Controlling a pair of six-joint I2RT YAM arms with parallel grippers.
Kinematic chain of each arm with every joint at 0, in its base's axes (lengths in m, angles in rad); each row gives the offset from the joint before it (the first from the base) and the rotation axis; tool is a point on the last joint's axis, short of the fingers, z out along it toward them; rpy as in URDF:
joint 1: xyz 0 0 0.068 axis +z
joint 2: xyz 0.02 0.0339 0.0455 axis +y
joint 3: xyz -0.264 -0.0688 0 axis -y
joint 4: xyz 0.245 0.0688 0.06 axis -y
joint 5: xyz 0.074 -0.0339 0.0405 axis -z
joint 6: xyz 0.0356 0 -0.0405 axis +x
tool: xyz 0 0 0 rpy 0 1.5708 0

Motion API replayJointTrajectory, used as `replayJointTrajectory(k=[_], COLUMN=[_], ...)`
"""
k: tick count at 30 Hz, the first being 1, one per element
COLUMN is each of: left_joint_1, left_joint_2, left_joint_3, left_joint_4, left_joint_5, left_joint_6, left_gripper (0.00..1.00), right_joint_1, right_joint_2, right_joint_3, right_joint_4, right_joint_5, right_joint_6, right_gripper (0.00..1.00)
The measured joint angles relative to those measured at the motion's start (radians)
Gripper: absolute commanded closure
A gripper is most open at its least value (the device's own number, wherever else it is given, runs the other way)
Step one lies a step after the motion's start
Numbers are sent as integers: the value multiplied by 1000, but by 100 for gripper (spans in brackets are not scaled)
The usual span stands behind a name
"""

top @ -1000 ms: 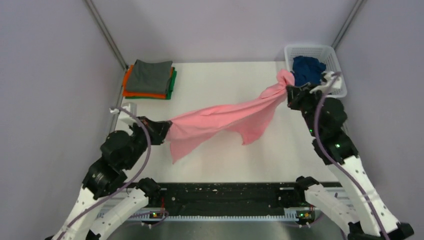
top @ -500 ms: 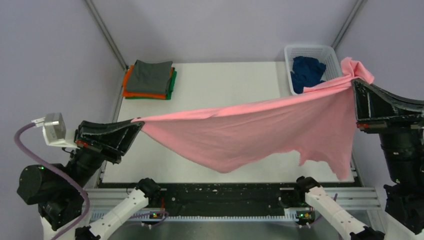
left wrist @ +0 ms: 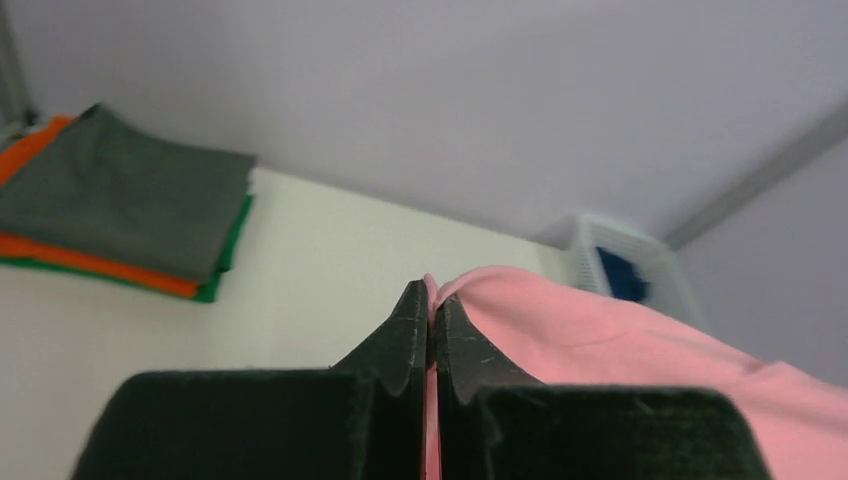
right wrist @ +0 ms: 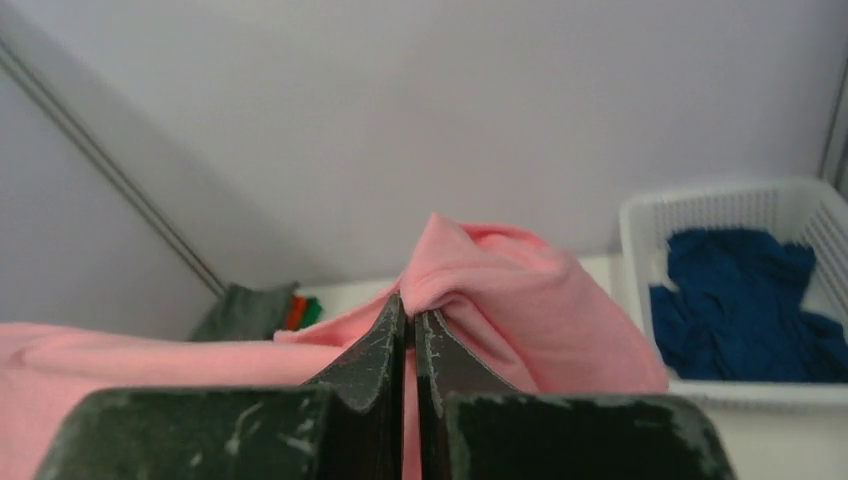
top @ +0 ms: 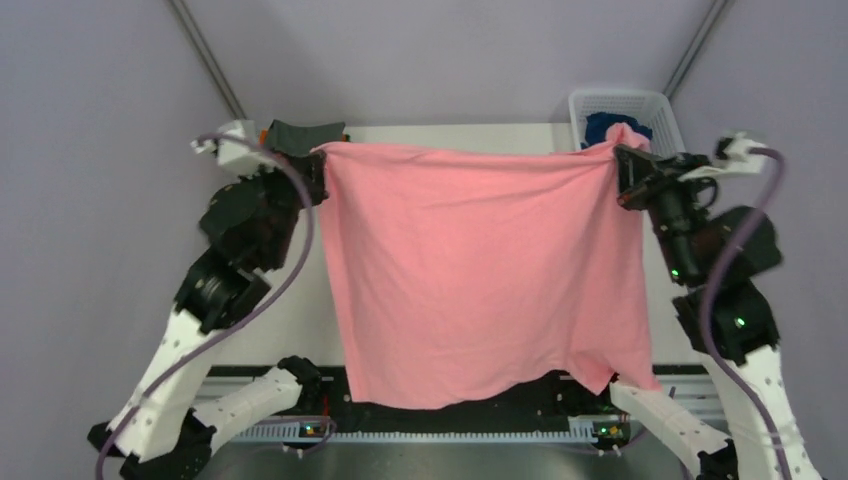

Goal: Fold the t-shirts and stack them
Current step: Flatten out the tshirt

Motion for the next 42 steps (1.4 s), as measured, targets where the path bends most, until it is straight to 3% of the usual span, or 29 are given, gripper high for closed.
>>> replayJointTrajectory(k=[2, 5, 7, 8, 10, 11, 12, 13, 16, 17, 24, 26, 33, 37, 42], left_joint_1=[42, 178, 263, 296, 342, 360, 372, 381, 399, 400, 395, 391, 336, 282, 286], left_joint_2=[119, 332, 513, 610, 780, 874, 958, 1035, 1210, 1232, 1137, 1058, 692, 665, 728], left_joint_3=[-27, -59, -68, -67, -53, -27, 6, 48, 180, 205, 226, 166, -306, -445, -456], left_joint_4=[3, 16, 33, 42, 48, 39, 35, 22, -19, -29, -69, -72, -25, -29, -23], left_joint_5=[-95, -87, -85, -83, -57, -39, -27, -17, 11, 21, 125, 166, 327, 367, 369], left_joint_6=[10, 2, -5, -10, -15, -20, -18, -20, -27, -29, -56, -76, -149, -165, -183], left_gripper=[100, 100, 100, 91, 56, 43, 13, 3, 1, 1, 1, 1, 1, 1, 2], right_joint_1=[0, 0, 0, 0, -2, -4, -7, -10, -16, -18, -20, -20, -20, -20, -20], right_joint_2=[51, 176, 298, 369, 529, 615, 703, 792, 986, 1022, 974, 903, 627, 602, 611], right_joint_3=[-101, -266, -349, -377, -401, -397, -381, -354, -266, -245, -230, -275, -558, -678, -742], right_joint_4=[35, 116, 175, 202, 249, 280, 299, 311, 317, 314, 310, 310, 285, 279, 279], right_joint_5=[52, 135, 172, 182, 199, 203, 209, 215, 225, 224, 169, 140, -4, -70, -87], right_joint_6=[1, 9, 23, 29, 40, 47, 48, 46, 47, 44, 61, 78, 141, 186, 233], right_gripper=[99, 96, 88, 80, 43, 33, 26, 19, 10, 2, 1, 1, 1, 1, 1])
